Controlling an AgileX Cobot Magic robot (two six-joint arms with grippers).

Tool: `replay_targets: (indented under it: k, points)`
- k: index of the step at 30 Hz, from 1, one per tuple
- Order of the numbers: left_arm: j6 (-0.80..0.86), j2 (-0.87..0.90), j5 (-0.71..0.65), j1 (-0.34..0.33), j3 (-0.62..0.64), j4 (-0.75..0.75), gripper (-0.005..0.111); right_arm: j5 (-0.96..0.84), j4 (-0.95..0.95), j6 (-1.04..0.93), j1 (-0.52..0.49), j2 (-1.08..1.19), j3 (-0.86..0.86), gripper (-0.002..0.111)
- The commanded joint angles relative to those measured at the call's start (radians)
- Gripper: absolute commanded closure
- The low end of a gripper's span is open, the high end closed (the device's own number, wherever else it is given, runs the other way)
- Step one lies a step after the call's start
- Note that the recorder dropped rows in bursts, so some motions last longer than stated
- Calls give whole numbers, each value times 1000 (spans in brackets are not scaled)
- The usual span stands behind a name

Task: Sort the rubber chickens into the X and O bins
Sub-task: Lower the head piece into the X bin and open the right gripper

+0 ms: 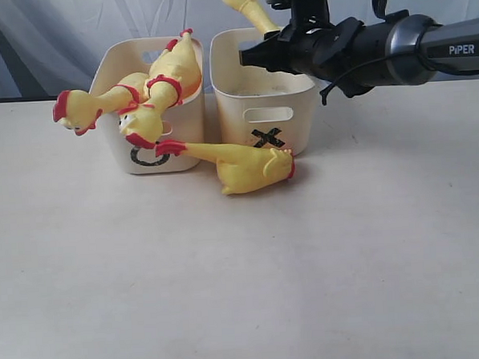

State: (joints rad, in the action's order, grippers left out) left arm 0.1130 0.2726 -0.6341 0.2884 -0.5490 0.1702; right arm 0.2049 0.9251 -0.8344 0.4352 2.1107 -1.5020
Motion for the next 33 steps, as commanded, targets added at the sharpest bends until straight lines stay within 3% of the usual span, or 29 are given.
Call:
replay_targets:
  k: [1, 10, 17, 33]
  points:
    - [2, -6, 2, -5, 4, 12, 107, 21, 4, -2, -6, -7, -9, 70]
    - [2, -6, 2, -5, 4, 12, 107, 29, 4, -2, -6, -7, -9, 66]
    - [2, -6, 2, -5, 4, 10, 107, 37, 4, -2, -6, -7, -9, 49]
    - [2, -6, 2, -5, 4, 9, 107, -55, 4, -2, -6, -91, -9, 51]
